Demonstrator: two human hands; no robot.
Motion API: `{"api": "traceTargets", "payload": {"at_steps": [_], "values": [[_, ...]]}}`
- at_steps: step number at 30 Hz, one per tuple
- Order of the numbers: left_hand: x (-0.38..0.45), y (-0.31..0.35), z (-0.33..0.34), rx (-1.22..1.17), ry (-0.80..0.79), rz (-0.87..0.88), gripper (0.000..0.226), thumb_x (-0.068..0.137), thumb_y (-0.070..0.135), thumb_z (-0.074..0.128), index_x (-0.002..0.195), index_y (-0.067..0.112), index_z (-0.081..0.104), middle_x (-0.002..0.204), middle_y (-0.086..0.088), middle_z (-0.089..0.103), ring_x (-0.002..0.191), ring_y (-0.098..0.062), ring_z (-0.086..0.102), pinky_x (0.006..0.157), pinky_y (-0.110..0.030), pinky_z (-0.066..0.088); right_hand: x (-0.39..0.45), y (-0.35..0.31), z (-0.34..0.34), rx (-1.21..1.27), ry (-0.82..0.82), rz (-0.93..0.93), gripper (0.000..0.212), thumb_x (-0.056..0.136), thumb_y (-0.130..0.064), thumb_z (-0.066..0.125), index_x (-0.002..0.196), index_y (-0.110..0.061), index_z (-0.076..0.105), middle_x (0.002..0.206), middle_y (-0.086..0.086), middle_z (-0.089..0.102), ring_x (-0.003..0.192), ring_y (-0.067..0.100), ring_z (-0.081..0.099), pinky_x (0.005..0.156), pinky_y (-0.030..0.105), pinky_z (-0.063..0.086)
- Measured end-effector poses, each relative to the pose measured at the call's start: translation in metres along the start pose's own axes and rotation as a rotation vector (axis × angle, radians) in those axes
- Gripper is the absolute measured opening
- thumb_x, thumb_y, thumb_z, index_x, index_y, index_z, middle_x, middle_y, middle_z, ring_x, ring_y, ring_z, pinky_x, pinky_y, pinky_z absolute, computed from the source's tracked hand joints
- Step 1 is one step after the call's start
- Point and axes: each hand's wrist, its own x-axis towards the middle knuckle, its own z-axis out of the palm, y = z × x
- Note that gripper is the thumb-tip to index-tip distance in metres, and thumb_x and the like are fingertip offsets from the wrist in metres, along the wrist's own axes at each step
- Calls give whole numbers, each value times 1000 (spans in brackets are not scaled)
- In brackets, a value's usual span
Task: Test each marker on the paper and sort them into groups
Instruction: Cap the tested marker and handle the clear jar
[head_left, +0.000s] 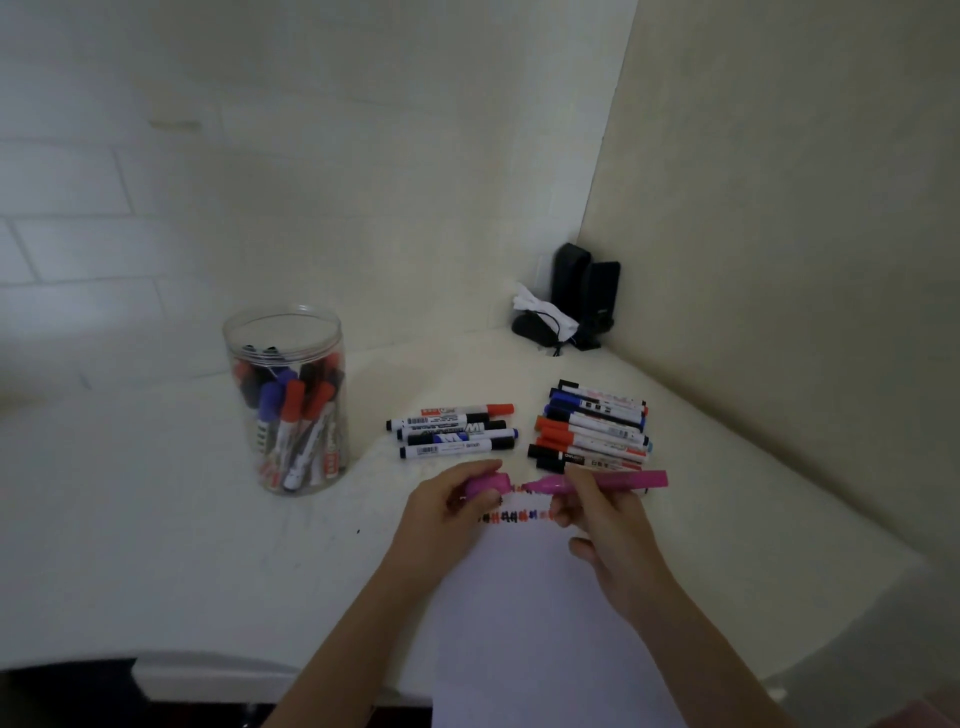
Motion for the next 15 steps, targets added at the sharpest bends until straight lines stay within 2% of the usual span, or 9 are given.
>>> {"api": "traceTargets", "payload": {"at_steps": [2,5,10,15], "values": [[0,1,0,-24,-7,23,27,87,13,67,105,33,65,101,21,65,93,10,59,82,-5,43,-1,-1,3,7,6,-3,22,96,-28,56,87,-11,67,70,4,64,64,12,53,52,23,32],[0,0,0,-82,-3,2,25,84,10,71,94,32,67,92,15,69,84,0,62,77,-14,49,-1,-3,5,-4,16,2,25,95,-30,57,92,-8,69,72,3,67,63,11,54,53,23,34],[1,0,-1,-162,-15,6,20,83,10,71,97,26,70,90,7,71,83,-8,65,76,-18,52,1,-3,10,-45,-37,-23,26,92,-33,62,93,-8,70,75,7,70,61,9,53,47,20,32],[0,-1,-2,-218,-23,9,15,86,15,69,100,19,71,87,4,72,80,-8,66,74,-19,52,5,2,16,-46,-44,-43,24,88,-31,68,84,-7,68,65,3,58,58,8,47,47,20,31]]}}
